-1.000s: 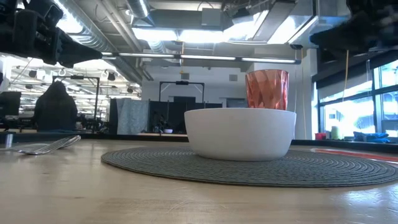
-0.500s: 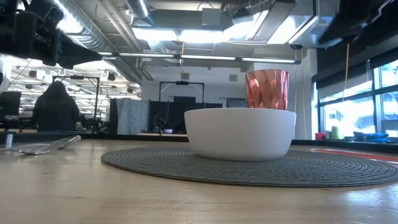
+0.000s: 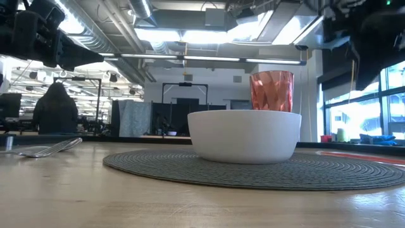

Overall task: Pick & Place Utensil
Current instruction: Put the orange straw into the orange cup

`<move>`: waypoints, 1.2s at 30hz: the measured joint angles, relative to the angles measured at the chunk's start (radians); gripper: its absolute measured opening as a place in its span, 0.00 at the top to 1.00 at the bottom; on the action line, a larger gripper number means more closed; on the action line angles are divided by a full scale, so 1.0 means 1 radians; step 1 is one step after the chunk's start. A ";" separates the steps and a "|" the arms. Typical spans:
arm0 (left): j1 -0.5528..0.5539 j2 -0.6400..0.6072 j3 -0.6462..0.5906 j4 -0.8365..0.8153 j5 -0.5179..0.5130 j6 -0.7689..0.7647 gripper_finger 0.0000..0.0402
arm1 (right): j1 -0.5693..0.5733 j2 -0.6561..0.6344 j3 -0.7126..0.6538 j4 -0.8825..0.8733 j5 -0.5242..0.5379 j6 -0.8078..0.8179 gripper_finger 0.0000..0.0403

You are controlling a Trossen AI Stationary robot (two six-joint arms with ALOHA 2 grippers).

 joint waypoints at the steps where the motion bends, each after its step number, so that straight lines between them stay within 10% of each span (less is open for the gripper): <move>1: 0.000 0.000 0.000 0.000 0.000 0.000 0.98 | 0.000 0.005 -0.013 0.025 -0.004 0.021 0.91; 19: 0.000 0.000 0.000 0.000 0.000 0.001 0.98 | 0.000 0.045 -0.286 0.408 -0.132 0.196 0.50; 36: 0.000 0.000 0.000 0.000 0.000 0.000 0.98 | -0.002 0.055 -0.425 0.601 -0.130 0.211 0.48</move>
